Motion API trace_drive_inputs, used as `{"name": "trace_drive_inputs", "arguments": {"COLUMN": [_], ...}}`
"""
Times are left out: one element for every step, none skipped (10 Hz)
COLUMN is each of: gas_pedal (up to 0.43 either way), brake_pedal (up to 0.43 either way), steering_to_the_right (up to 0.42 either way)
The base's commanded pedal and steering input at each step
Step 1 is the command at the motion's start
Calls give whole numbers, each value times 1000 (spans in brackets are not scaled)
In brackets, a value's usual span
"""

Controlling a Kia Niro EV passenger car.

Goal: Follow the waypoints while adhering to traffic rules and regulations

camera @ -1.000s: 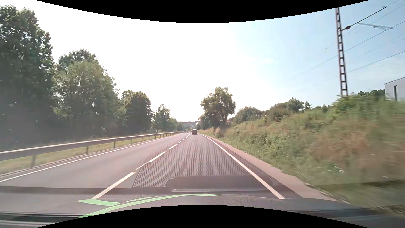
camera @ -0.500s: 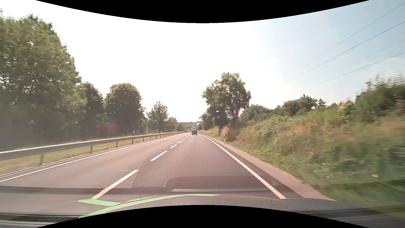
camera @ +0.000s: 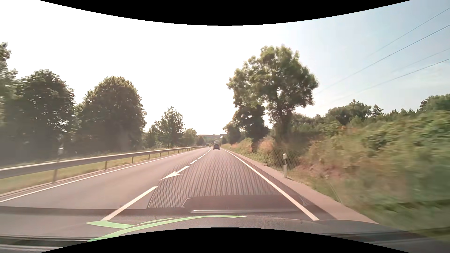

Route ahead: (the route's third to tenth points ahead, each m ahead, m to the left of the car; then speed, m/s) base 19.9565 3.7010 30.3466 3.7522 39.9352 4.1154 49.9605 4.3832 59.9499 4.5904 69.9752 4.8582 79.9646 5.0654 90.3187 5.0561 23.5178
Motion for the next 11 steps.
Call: {"name": "trace_drive_inputs", "arguments": {"gas_pedal": [260,260,260,248,240,240,240,240,240,240,240], "brake_pedal": [0,0,0,0,0,0,0,0,0,0,0], "steering_to_the_right": [-7,-7,-7,-7,-7,-7,-7,-6,-6,-6,-5]}}
